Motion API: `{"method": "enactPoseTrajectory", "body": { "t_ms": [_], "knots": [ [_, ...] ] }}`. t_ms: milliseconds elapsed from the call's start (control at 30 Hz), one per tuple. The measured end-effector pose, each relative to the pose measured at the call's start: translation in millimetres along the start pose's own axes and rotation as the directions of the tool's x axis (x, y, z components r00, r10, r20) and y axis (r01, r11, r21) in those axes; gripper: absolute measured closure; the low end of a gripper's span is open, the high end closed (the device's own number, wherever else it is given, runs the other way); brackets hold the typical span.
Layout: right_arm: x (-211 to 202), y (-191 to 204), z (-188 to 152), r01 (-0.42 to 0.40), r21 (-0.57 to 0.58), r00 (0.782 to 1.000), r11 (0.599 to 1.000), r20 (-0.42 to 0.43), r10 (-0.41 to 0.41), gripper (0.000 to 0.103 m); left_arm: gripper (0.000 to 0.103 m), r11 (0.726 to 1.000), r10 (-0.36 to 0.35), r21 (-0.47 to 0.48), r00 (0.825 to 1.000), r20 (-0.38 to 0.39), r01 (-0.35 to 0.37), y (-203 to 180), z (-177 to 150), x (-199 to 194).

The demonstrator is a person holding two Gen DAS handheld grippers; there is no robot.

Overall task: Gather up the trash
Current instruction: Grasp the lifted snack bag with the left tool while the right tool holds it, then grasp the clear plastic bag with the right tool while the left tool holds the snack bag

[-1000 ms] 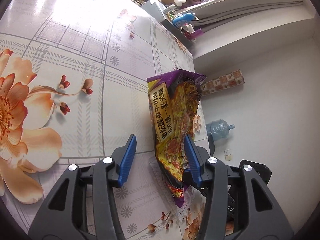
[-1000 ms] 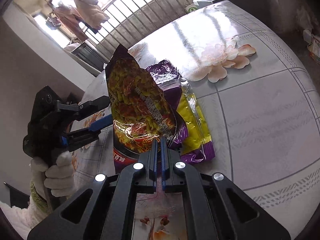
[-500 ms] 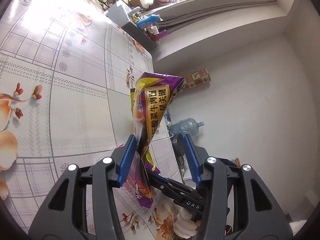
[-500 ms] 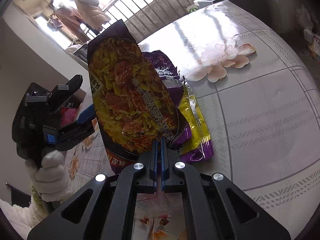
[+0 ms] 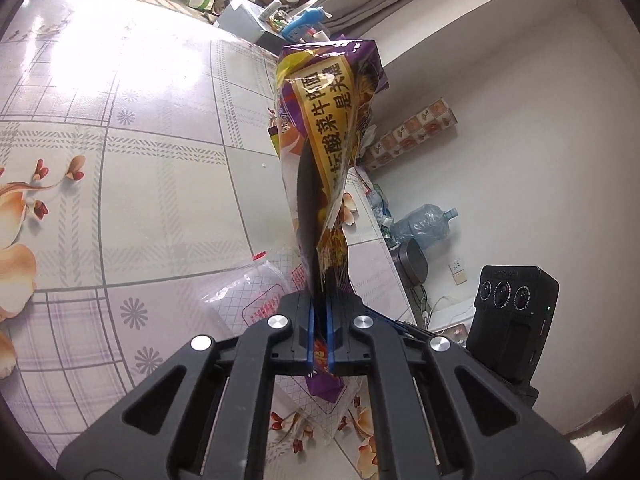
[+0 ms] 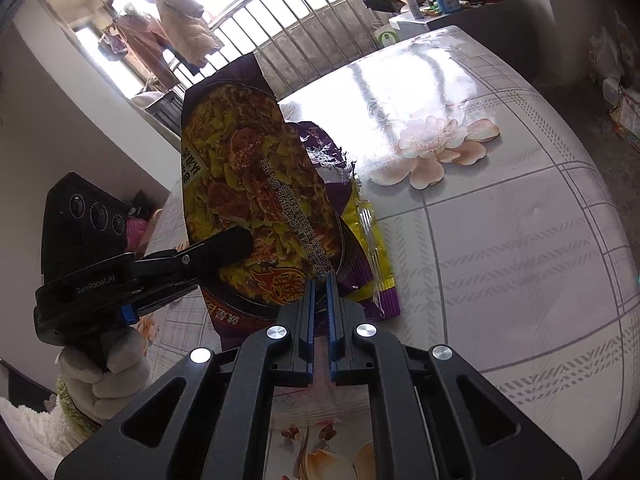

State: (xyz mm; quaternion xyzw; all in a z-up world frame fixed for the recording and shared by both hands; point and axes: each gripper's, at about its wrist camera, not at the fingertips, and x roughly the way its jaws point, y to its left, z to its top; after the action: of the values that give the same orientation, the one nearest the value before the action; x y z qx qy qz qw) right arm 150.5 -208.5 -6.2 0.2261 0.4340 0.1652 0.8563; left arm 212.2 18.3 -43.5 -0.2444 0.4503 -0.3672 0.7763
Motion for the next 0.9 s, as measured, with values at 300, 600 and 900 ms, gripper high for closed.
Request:
{"method": "enactPoseTrajectory", "body": {
  "t_ms": [300,600,900],
  "knots": [
    [-26,16,-16,0.023,-0.042,1.0,0.999,-0.016,-0.024,0.073,0.102,0.998,0.037,0.049,0.991,0.126,-0.044,-5,-9,-78],
    [-42,4,-40,0.106,0.066,0.99,0.992,-0.097,-0.099,0.064,0.102,0.961,0.244,0.119,0.968,0.056,-0.249,0,-35,-73],
    [-35,-17,-50,0.039,0.275,0.993,0.961,-0.116,-0.007,0.064,0.102,0.919,0.327,0.227,0.945,0.015,-0.322,-11,-39,-50]
  ]
}}
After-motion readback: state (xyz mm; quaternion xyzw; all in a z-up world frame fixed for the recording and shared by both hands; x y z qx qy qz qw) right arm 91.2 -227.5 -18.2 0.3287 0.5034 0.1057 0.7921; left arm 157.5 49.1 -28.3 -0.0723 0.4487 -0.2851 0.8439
